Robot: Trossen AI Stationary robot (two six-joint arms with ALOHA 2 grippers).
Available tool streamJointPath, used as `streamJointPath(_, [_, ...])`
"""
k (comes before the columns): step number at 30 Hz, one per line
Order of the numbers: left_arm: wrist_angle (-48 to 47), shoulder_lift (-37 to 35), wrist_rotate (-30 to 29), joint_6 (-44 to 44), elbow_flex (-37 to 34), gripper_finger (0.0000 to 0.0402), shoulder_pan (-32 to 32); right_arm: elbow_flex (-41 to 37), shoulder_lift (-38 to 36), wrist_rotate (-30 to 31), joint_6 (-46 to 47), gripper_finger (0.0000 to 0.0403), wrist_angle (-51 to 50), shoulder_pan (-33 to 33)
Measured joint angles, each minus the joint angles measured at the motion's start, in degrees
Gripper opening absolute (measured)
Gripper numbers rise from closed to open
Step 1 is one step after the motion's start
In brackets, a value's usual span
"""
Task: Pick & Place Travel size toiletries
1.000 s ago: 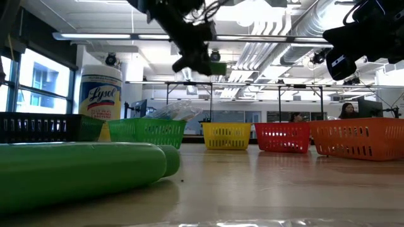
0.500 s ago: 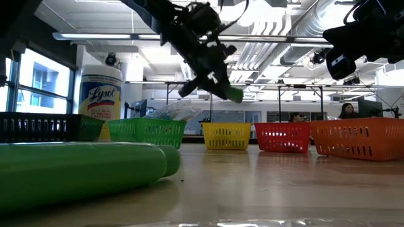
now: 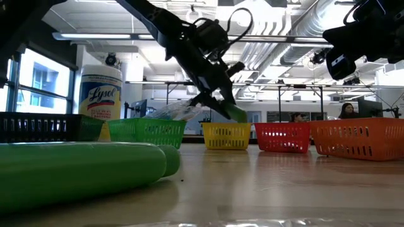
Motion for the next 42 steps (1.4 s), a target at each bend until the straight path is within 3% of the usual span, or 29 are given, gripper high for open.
streamJointPath(11, [0.75,2.14,1.84,1.19,0.04,0.0093,0.04,0.00,1.14,0.00,0.66,0.0002,0.02,0.00])
streamJointPath(25, [1.56,3.27,-0.82,2.17,-0.02,0.0098,0.04,0.02,1.58,0.00,1.47,0.0002,0.00,0.00])
streamJointPath(33, [3.45,3.27,-1.22,-0.84,-0.02,0.0184,0.04,0.00,1.56,-1.35,1.49,0.0003,0.00,0.01])
streamJointPath(38, [3.80,3.25,-5.43,-1.33,-0.02,0.0228,0.04,0.02,1.56,-1.70,1.49,0.0003,0.00,0.02])
streamJointPath(42, [1.75,2.32,-10.96,-2.14,-0.02,0.0242,-0.02,0.02,1.56,-1.70,1.51,0.0003,0.00,0.01])
